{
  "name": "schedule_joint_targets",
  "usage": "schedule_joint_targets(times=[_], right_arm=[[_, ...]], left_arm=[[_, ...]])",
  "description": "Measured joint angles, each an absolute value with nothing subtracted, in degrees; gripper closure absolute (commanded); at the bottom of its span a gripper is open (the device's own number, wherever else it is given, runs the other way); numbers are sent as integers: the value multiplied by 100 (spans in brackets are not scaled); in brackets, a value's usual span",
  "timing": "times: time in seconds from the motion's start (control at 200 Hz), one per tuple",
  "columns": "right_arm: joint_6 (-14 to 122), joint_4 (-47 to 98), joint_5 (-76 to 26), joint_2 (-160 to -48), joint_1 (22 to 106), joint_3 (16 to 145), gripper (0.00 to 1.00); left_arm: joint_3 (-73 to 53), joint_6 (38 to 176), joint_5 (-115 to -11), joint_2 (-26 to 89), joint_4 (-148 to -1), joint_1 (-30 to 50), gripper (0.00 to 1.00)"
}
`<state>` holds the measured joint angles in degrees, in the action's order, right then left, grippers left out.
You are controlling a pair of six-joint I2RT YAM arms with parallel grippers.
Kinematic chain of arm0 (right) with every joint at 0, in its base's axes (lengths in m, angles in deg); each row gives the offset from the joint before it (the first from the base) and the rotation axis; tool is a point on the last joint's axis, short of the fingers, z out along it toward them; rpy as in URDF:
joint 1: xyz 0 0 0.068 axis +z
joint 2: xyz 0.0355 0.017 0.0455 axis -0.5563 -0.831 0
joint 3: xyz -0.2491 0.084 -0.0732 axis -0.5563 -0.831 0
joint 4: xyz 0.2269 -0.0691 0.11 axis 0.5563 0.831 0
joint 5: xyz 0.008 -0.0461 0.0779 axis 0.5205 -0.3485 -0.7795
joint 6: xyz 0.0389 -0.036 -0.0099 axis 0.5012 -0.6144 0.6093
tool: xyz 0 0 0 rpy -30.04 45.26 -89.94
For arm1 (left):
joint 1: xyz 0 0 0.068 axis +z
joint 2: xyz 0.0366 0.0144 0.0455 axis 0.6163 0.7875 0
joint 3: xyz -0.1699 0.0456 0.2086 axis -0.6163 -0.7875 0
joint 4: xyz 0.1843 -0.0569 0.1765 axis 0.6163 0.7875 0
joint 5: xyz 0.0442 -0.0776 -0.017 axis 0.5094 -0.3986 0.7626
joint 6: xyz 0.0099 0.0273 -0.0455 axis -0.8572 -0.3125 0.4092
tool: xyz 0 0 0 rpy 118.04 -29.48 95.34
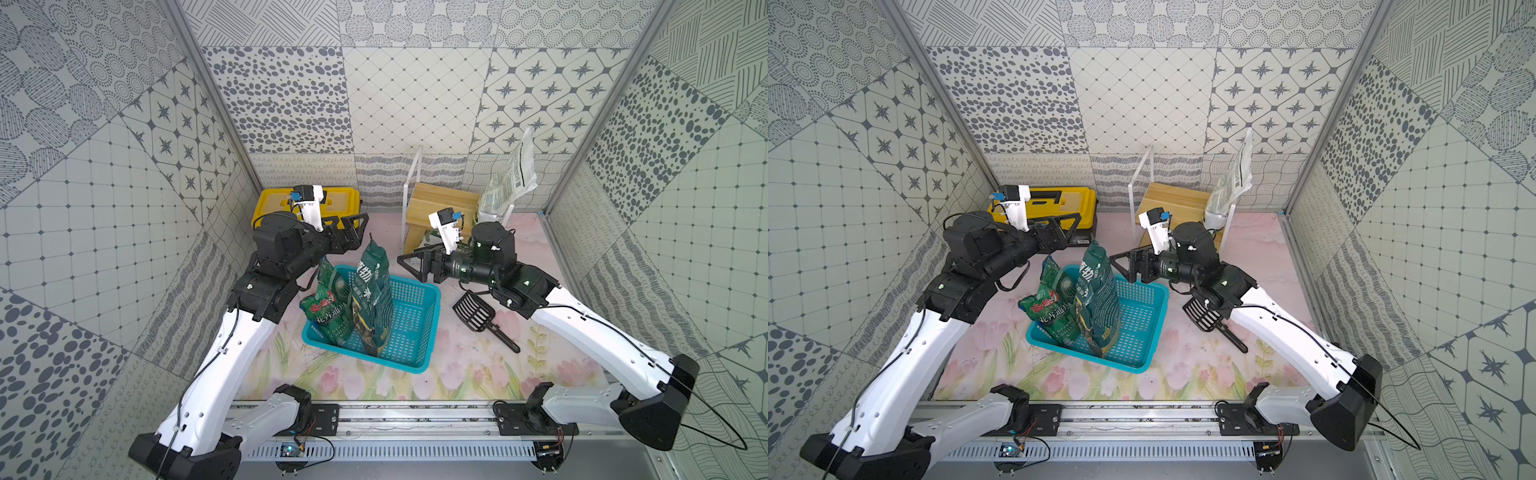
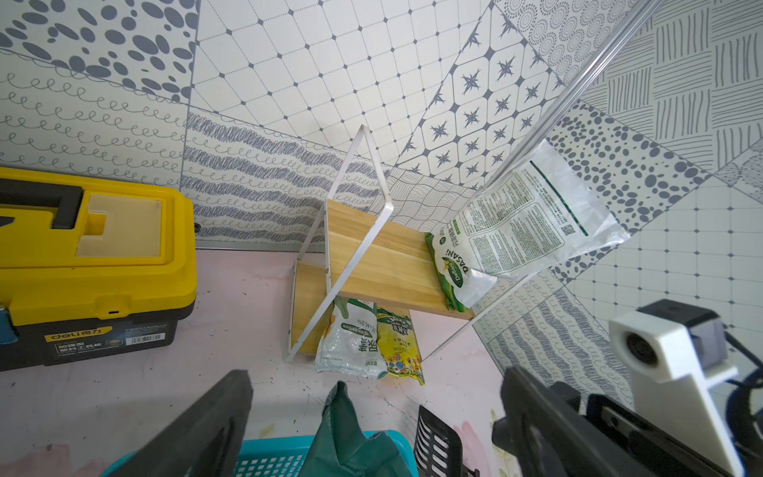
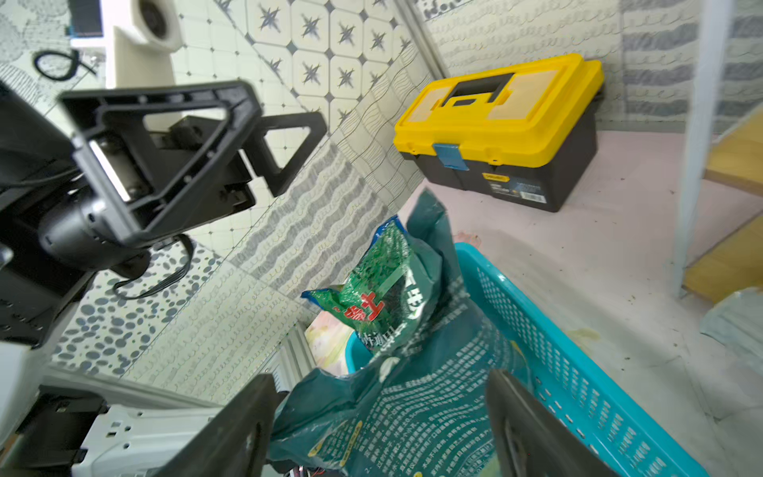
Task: Take down the fertilizer bag from the shelf
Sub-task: Pick up the fertilizer bag from the shelf.
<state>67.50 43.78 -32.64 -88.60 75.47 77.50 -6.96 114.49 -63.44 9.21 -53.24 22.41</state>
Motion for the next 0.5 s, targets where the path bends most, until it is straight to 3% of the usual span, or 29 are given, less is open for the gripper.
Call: schedule_joint_targets(times=[0.255, 0.5], right_arm=[[7062, 5362, -3159, -8466, 6006, 7614, 16], [6793, 6494, -2571, -7852, 5294, 7645, 16]], left_arm=[[-598, 11552, -6532, 882, -4932, 1611, 3], [-1015, 11469, -6344, 696, -4484, 1091, 3]])
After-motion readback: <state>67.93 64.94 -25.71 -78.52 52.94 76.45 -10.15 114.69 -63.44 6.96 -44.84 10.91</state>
